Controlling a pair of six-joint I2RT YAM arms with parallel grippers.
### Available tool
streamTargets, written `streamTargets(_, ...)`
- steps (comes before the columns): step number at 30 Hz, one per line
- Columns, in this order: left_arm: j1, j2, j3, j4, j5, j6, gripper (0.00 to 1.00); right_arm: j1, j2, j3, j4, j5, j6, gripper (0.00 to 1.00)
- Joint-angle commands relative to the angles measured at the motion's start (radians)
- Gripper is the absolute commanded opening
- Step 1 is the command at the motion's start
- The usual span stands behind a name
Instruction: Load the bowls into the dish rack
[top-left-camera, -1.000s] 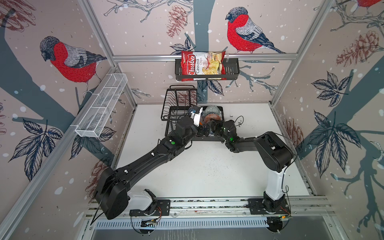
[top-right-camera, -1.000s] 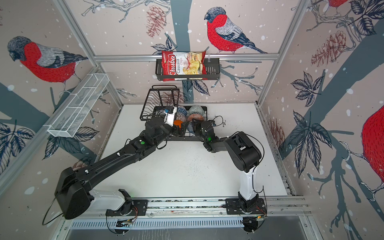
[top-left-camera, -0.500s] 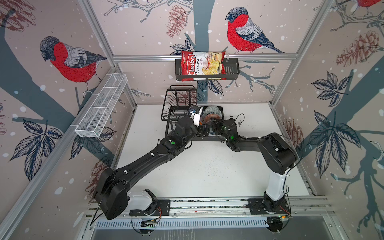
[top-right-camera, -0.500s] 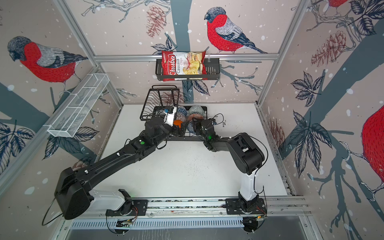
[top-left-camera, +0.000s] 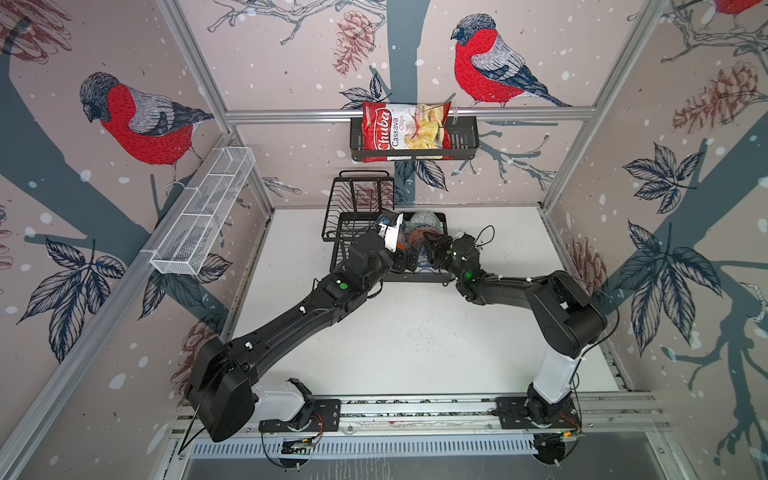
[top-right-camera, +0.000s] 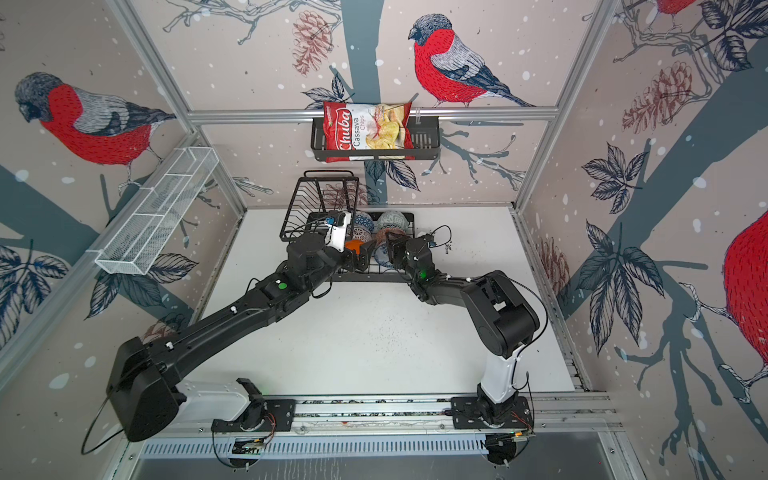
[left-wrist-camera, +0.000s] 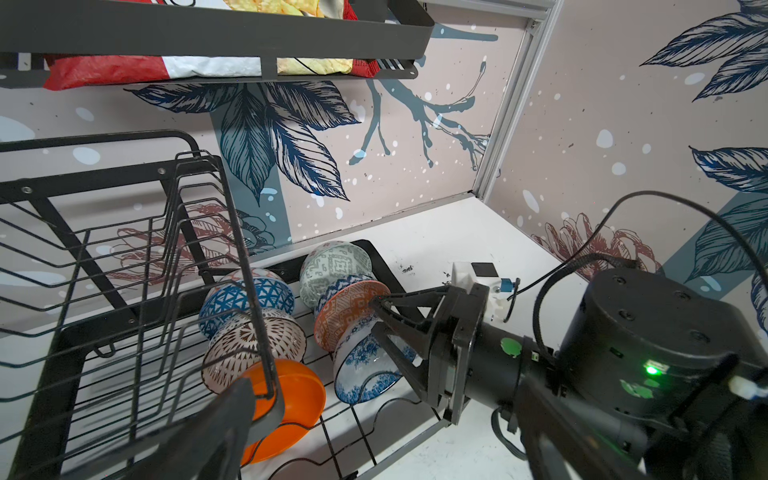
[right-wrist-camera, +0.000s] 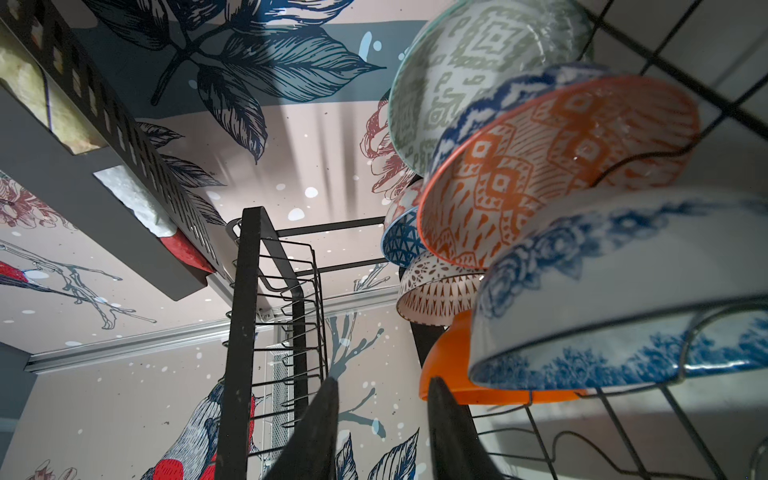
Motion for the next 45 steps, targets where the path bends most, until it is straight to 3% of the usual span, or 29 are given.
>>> streamTargets(1,0.002,-0.010,-0.002,0.011,-0.007,0.001,0.98,0.001,-0.023,-0.007,0.012,0.014,-0.025,0.38)
streamTargets(17,0.010,-0.053,-0.024,0.043,-0.024,0.042,0.98,-0.021,-0.155,-0.033,-0.089,0.014,-0.103,0.48)
streamTargets(25,0.014,-0.145,-0.101,0.126,-0.130,0.117,0.98,-0.073,-0.264,-0.012,-0.219,-0.022,-0.212,0.71)
streamTargets(32,0.050,-0.270,-0.177,0.240,-0.347,0.173,0.98,-0.143,-0.384,-0.004,-0.364,-0.050,-0.336,0.92)
streamTargets(35,0.106,-0.332,-0.177,0.236,-0.421,0.159,0.97,-0.169,-0.449,0.003,-0.463,-0.013,-0.433,1.00)
streamTargets(42,0.357,-0.488,-0.297,0.142,-0.593,-0.037,0.98,-0.231,-0.594,0.017,-0.678,0.148,-0.661,1.00)
streamTargets(45,0.384,-0.556,-0.373,0.132,-0.682,-0.097,0.98,-0.260,-0.664,-0.029,-0.683,0.249,-0.748,1.00)
